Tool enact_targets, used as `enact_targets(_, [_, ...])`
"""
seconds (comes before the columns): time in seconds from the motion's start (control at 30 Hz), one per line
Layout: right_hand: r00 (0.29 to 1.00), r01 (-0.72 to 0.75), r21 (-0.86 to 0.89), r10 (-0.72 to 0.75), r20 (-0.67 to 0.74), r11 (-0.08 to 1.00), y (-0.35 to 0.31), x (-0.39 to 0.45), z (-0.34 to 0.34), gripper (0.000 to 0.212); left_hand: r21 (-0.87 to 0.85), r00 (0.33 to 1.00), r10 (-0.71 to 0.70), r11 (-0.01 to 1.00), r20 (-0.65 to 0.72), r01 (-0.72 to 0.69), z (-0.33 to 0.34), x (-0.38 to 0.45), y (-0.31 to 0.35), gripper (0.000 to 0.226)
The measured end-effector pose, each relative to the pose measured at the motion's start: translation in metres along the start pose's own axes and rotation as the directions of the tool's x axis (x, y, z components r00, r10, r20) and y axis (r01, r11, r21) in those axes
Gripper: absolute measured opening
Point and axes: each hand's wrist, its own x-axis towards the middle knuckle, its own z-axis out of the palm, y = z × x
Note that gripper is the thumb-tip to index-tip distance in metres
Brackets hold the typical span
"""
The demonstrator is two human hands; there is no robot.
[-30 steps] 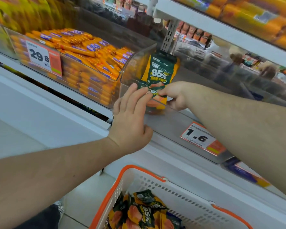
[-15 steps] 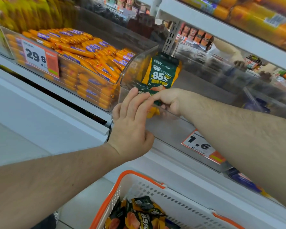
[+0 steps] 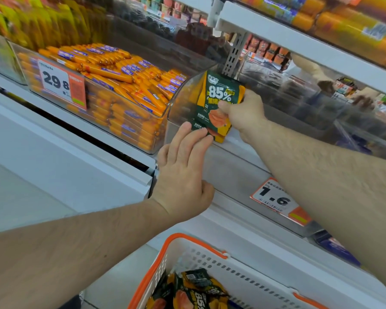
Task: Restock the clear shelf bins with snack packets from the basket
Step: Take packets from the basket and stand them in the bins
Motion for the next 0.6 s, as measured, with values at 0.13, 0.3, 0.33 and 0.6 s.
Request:
enact_targets(0.13, [1.0,-0.007,-0.041,0.007,0.018,0.999,0.01,0.002,0.004,0.027,0.0,1.0,0.003,1.0,0.004,-0.003,0.001,0.0,0.0,0.085])
enact_targets(0.3, [0.997,-0.073,-0.236,0.067,-0.033,0.969,0.012,-0.003,0.003,0.04,0.001,1.0,0.012,1.0,0.003,-0.012,-0.001,0.001,-0.001,0.088])
enact_targets(0.33, [0.994,-0.104,-0.247,0.095,-0.047,0.964,0.012,-0.004,0.003,0.042,-0.001,1.0,0.013,1.0,0.005,-0.013,-0.001,0.001,-0.001,0.088])
enact_targets(0.6, [0.954,-0.299,-0.159,0.292,-0.071,0.941,0.008,-0.011,-0.002,0.055,0.015,0.999,0.029,0.999,0.033,-0.03,-0.003,-0.001,-0.004,0.082])
